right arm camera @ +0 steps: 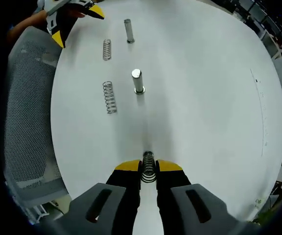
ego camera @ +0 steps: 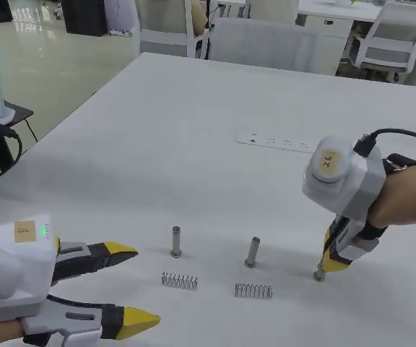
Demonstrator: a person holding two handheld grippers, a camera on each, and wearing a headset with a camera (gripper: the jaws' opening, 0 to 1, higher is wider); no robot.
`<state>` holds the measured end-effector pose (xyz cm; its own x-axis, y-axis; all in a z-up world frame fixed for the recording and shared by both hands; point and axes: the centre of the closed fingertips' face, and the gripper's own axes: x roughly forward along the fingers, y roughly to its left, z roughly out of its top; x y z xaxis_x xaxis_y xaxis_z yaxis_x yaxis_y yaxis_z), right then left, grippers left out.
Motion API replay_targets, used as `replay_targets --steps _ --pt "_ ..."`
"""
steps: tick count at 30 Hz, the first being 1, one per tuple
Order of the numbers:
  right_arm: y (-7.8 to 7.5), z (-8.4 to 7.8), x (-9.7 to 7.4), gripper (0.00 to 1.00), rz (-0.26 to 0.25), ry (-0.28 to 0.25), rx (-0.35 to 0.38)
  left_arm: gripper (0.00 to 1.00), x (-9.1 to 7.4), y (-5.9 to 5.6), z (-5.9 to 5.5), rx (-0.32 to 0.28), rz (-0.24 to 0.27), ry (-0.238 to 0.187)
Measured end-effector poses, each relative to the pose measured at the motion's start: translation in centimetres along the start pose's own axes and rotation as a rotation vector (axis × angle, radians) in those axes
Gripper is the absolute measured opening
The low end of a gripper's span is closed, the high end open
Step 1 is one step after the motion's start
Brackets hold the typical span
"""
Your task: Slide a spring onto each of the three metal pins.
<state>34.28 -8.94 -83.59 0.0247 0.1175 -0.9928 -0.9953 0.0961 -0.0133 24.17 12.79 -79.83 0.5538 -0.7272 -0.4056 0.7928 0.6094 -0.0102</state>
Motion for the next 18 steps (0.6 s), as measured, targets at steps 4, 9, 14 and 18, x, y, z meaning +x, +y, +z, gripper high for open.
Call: replay_targets --steps 4,9,14,18 --pt "0.1 -0.3 0.7 0.09 -0.006 0.018 -0.006 0.54 -0.1 0.0 -0.1 -0.002 0.003 0.002" --pt "0.0 -0.3 1.4 0.09 -0.005 0.012 0.005 0.54 -0.1 0.0 -0.1 -0.001 0.004 0.004" --pt "0.0 0.0 1.3 0.09 -0.011 0.002 0.008 0.53 -0.1 0.0 -0.1 -0.001 0.004 0.003" --pt "-0.1 0.0 1.3 0.09 -0.01 0.0 0.007 0.53 -0.1 0.0 -0.2 0.0 0.003 0.005"
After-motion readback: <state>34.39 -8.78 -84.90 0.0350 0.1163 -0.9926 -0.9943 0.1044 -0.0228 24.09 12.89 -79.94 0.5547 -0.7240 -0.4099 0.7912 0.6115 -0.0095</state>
